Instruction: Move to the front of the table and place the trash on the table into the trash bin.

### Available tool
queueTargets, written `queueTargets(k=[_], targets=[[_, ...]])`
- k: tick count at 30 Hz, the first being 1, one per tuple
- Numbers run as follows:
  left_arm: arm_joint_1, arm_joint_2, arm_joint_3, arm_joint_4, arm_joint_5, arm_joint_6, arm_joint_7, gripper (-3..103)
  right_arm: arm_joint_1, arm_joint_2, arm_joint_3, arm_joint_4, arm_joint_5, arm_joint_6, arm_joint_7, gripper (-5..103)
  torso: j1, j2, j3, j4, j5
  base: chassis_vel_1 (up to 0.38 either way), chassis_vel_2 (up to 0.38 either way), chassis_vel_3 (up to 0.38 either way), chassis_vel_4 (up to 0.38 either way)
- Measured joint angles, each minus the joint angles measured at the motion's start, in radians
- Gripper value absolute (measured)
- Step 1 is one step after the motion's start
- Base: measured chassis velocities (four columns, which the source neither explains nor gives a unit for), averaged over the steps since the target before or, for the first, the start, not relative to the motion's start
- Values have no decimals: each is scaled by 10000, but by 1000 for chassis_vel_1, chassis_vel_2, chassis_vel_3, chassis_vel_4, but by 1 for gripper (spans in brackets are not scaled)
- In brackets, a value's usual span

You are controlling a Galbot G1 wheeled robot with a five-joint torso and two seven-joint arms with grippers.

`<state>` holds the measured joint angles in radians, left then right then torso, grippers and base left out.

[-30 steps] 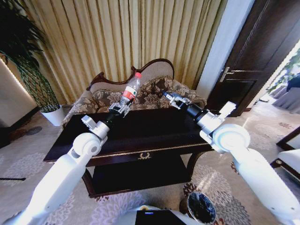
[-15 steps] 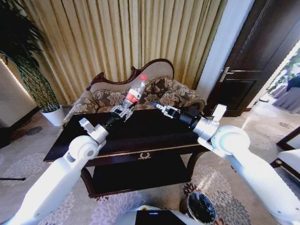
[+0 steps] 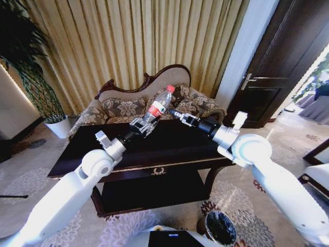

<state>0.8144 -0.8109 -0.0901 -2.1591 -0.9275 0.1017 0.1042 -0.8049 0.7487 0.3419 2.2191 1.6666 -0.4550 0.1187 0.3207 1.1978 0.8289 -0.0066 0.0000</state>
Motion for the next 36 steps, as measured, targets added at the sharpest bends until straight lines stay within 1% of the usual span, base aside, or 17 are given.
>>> queueTargets(k=[8,11,22,26,36], targets=[[-398,29,575,89,2,35,-40,43,113,-8,-53,-30,-21,17,0,100,0,1,0,1,0,0,0,0,0],[-774,-80,1000,231,10,72,-164,43,171,-46,-148,-34,-63,21,0,100,0,1,0,0,0,0,0,0,0],[-1786,-467,1948,594,-2,161,-369,43,499,-31,-516,-331,-272,33,0,100,0,2,1,0,1,0,0,0,0],[-1913,-497,2243,662,4,166,-372,43,516,-76,-487,-388,-279,35,0,100,0,3,1,0,1,0,0,0,0],[-1974,-520,2645,666,56,136,-377,43,498,-197,-367,-388,-304,46,5,100,0,2,0,0,0,0,0,0,0]])
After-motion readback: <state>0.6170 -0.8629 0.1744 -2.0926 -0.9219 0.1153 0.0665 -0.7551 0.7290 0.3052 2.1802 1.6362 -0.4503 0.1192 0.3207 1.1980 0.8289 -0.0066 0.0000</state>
